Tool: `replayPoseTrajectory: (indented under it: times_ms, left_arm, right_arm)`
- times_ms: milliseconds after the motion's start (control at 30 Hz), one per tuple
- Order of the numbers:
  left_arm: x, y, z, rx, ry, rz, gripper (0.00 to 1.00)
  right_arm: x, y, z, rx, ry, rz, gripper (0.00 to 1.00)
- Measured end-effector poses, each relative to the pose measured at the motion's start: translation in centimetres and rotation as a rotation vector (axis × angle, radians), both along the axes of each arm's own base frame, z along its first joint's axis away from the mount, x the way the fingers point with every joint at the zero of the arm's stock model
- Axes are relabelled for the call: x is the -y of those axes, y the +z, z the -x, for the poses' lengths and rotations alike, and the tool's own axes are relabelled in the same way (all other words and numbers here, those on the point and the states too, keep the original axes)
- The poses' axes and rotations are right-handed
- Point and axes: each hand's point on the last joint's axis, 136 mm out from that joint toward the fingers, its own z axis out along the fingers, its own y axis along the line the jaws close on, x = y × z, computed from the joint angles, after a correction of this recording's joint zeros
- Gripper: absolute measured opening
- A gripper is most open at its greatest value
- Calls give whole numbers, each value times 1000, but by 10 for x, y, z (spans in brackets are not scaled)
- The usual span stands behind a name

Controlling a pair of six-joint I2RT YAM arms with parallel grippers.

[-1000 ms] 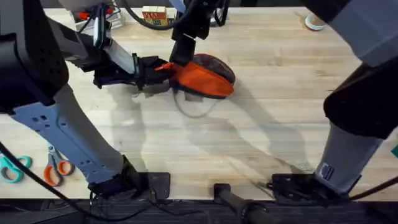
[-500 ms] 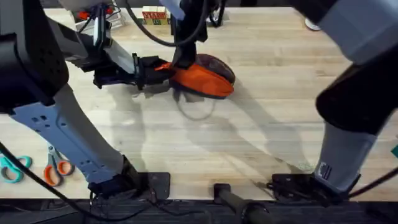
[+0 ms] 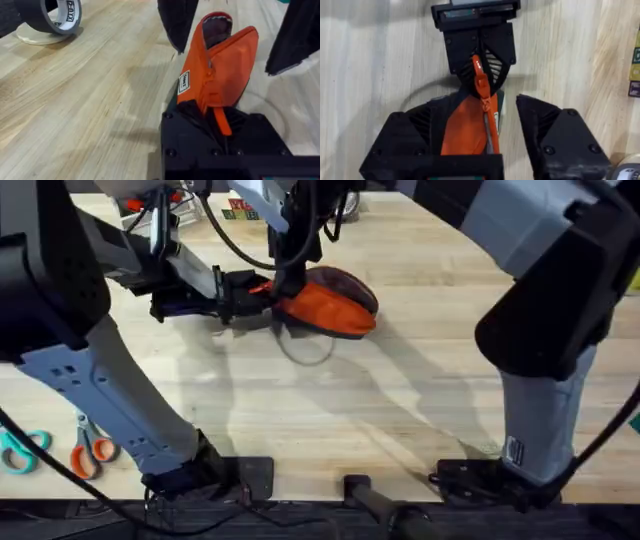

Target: Unzip the bag, pick up the pens from the table one at a time and place them inside, then zip the bag closed.

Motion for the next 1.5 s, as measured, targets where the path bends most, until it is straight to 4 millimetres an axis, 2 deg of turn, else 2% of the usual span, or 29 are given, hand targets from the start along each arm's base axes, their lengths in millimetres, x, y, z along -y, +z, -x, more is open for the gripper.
replayPoseTrajectory:
  times_ms: [167, 233, 433, 533, 800, 900, 1133, 1500]
  left_arm:
    - [0, 0, 0, 0, 0, 0, 40]
    - [0, 0, 0, 0, 0, 0, 40]
    - [0, 0, 0, 0, 0, 0, 40]
    - [0, 0, 0, 0, 0, 0, 40]
    - [0, 0, 0, 0, 0, 0, 40]
    - [0, 0, 0, 0, 0, 0, 40]
    - [0, 0, 0, 0, 0, 0, 40]
    - [0, 0, 0, 0, 0, 0, 40]
  right_arm:
    - [-3, -1, -1, -1, 8, -13, 740]
    - [-5, -5, -2, -5, 10, -15, 688]
    - [-6, -32, -3, -42, 12, 16, 529]
    - [-6, -38, -3, -52, 12, 23, 528]
    - [-7, -37, -4, -47, 13, 19, 520]
    - [-9, -36, -7, -35, 12, 9, 496]
    - [-12, -34, -11, -30, -7, -5, 363]
    - [-10, -36, -7, -49, -11, 8, 350]
